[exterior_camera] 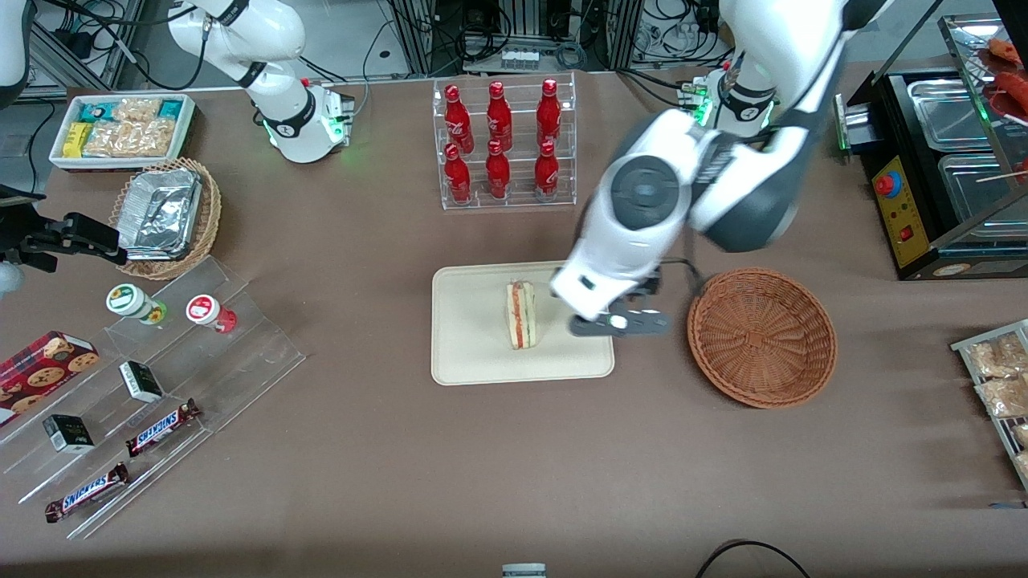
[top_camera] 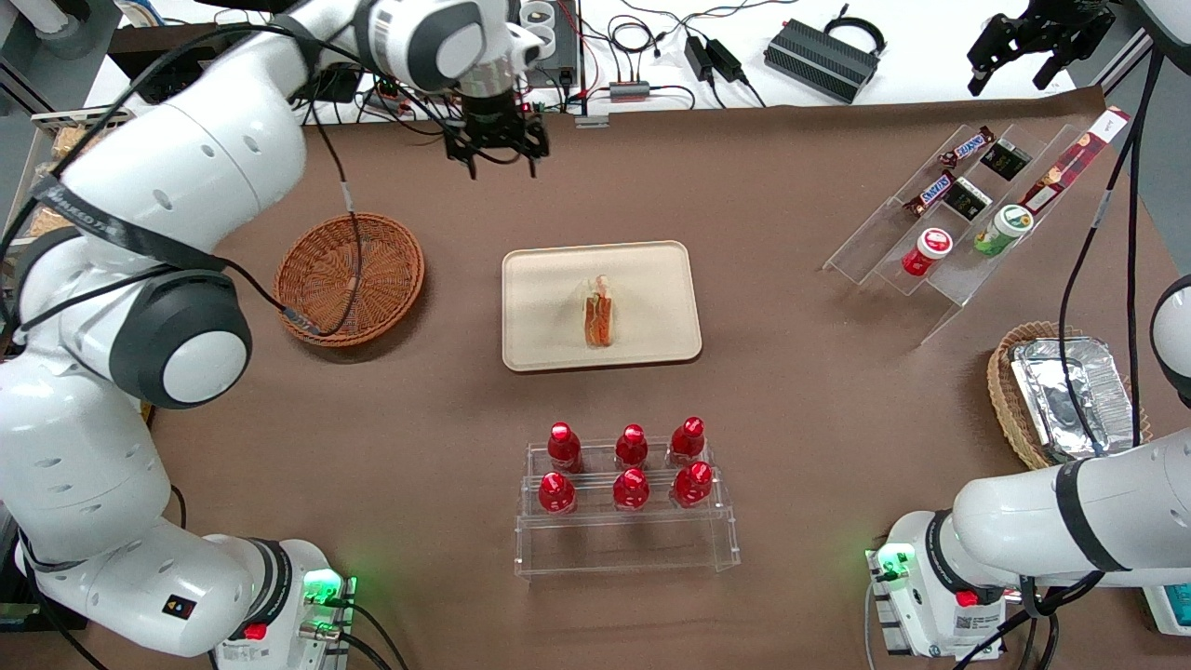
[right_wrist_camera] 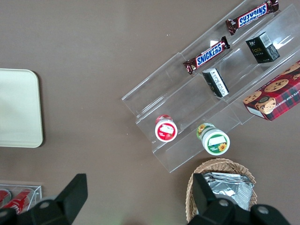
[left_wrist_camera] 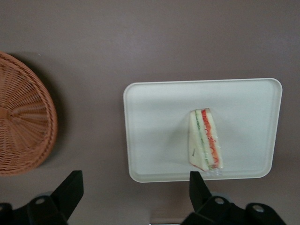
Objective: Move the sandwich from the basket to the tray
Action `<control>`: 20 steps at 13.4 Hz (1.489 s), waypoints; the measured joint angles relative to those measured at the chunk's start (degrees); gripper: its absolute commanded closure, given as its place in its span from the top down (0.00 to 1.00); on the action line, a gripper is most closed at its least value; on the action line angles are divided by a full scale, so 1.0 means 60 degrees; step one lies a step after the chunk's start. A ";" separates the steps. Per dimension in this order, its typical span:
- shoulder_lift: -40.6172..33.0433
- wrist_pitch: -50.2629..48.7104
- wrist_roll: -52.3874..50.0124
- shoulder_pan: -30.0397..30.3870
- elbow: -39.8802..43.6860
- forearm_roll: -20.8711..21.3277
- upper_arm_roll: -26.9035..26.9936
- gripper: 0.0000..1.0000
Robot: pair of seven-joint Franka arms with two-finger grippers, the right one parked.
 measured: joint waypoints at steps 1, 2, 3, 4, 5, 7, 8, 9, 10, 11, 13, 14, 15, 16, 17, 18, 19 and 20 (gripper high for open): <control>-0.0171 -0.0121 0.0370 0.0008 -0.0059 -0.0190 0.0371 1.00; -0.0313 -0.0176 0.0654 0.0013 -0.0132 -0.0383 0.0740 1.00; -0.0405 -0.0231 0.0920 0.0017 -0.0195 -0.0490 0.1037 1.00; -0.0452 -0.0356 0.1202 0.0015 -0.0225 -0.0533 0.1314 1.00; -0.0488 -0.0505 0.1476 0.0016 -0.0228 -0.0564 0.1596 1.00; -0.0639 -0.0718 0.1906 0.0016 -0.0250 -0.0654 0.2171 1.00; -0.0823 -0.0753 0.2102 0.0018 -0.0374 -0.0689 0.2442 1.00; -0.1124 -0.0765 0.2321 0.0022 -0.0639 -0.0734 0.2695 1.00; -0.1489 -0.0775 0.2538 0.0028 -0.0973 -0.0788 0.2894 1.00; -0.1853 -0.0783 0.2706 0.0040 -0.1309 -0.0817 0.3004 1.00; -0.2415 -0.0785 0.2827 0.0346 -0.1833 -0.0819 0.2971 1.00; -0.2605 -0.0788 0.3015 0.0831 -0.2009 -0.0820 0.2699 1.00; -0.2745 -0.0807 0.3236 0.1327 -0.2132 -0.0822 0.2439 1.00; -0.2840 -0.0875 0.3442 0.1715 -0.2204 -0.0824 0.2260 1.00; -0.2909 -0.0970 0.3615 0.2072 -0.2220 -0.0825 0.2061 1.00; -0.2972 -0.1087 0.3772 0.2446 -0.2221 -0.0826 0.1792 1.00; -0.3049 -0.1226 0.3918 0.2849 -0.2221 -0.0826 0.1488 1.00; -0.3132 -0.1364 0.4073 0.3215 -0.2221 -0.0826 0.1234 1.00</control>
